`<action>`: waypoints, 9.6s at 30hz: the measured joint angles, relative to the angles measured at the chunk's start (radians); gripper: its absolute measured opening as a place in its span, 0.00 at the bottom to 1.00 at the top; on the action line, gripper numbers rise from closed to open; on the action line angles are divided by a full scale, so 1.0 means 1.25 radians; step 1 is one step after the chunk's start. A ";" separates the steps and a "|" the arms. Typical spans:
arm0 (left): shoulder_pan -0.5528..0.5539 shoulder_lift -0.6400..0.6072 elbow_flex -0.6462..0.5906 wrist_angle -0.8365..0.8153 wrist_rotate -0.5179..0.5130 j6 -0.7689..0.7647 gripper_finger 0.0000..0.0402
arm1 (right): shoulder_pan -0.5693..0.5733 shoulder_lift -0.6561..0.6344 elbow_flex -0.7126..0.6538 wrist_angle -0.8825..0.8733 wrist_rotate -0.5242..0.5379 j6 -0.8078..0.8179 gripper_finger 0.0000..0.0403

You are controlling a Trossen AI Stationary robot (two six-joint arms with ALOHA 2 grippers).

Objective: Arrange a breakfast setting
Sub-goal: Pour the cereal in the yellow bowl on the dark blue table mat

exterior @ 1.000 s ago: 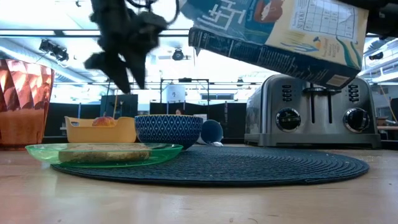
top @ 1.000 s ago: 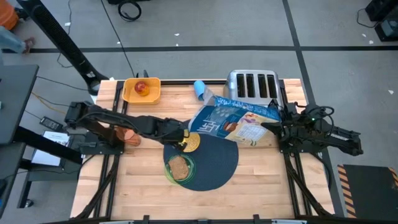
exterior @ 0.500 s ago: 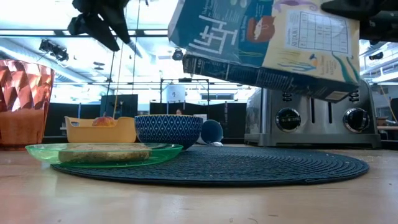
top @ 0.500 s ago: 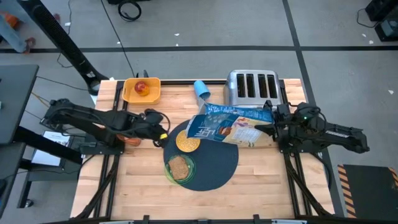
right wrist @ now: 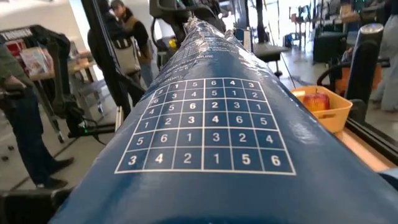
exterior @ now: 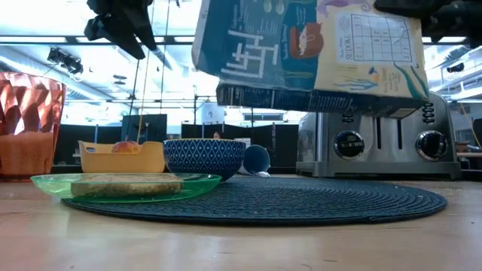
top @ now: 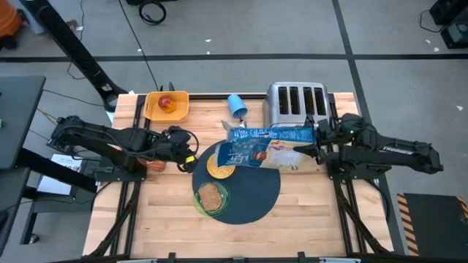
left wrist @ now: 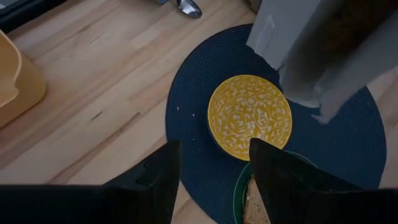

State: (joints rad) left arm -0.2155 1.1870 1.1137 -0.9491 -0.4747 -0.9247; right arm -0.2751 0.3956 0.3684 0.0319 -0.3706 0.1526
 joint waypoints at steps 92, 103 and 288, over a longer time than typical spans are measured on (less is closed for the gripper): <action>-0.001 0.003 -0.001 0.035 -0.001 0.080 0.49 | 0.015 0.359 0.295 -0.186 -0.022 -0.158 0.69; -0.002 0.003 -0.001 0.035 0.000 0.080 0.49 | 0.016 0.369 0.330 -0.232 -0.046 -0.169 0.69; 0.013 0.003 -0.001 0.050 0.000 0.066 0.49 | 0.058 0.507 0.543 -0.428 0.018 -0.279 0.68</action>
State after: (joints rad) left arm -0.1993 1.1904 1.1130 -0.8871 -0.4747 -0.8427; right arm -0.2031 1.0294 1.0470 -0.5033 -0.3478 -0.1962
